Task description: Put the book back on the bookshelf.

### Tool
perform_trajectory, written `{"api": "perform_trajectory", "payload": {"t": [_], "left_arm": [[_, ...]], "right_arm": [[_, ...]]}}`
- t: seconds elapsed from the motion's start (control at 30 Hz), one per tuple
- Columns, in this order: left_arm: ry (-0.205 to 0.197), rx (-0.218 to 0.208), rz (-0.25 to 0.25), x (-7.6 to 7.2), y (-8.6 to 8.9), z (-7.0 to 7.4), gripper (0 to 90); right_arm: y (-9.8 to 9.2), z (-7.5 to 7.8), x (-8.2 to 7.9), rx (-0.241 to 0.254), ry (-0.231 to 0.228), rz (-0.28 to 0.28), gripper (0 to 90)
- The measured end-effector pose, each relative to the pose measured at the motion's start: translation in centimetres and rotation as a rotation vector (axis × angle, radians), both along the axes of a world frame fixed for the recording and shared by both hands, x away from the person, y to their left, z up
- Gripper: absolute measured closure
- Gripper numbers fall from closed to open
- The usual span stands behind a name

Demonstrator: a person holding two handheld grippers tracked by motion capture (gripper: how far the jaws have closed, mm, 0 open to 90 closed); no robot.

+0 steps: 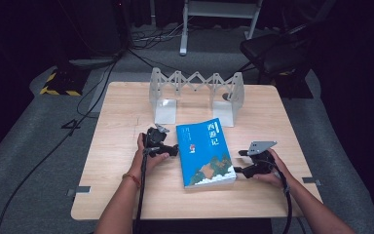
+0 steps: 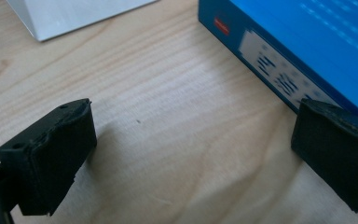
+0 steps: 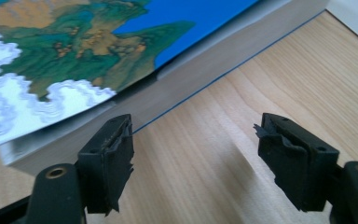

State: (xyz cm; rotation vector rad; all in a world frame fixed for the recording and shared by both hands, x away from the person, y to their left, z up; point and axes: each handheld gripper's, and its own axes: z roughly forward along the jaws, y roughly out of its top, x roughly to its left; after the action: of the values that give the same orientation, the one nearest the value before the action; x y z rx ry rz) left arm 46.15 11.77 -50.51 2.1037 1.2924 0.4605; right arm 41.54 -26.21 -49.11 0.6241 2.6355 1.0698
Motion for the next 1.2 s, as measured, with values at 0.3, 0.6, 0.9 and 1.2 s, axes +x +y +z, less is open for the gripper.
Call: {"api": "perform_trajectory", "payload": {"t": [0.3, 0.6, 0.9, 1.2], "left_arm": [[0.0, -0.001, -0.01, 0.5, 0.0, 0.0, 0.5], [-0.005, 0.003, -0.066, 1.1, -1.7, 0.0, 0.7], [-0.017, -0.011, -0.112, 0.9, -3.3, 0.0, 5.9], [-0.012, -0.005, -0.255, -2.2, -1.7, 0.1, 5.4]], "right_arm": [[0.2, -0.5, 0.7, 0.017, -0.003, 0.008, 33.3], [-0.7, -0.3, 0.0, 0.062, 0.054, 0.093, 35.6], [-0.8, -0.5, -2.1, 0.059, 0.044, 0.07, 29.4], [-1.1, -0.8, -2.3, 0.028, 0.048, 0.053, 25.6]]}}
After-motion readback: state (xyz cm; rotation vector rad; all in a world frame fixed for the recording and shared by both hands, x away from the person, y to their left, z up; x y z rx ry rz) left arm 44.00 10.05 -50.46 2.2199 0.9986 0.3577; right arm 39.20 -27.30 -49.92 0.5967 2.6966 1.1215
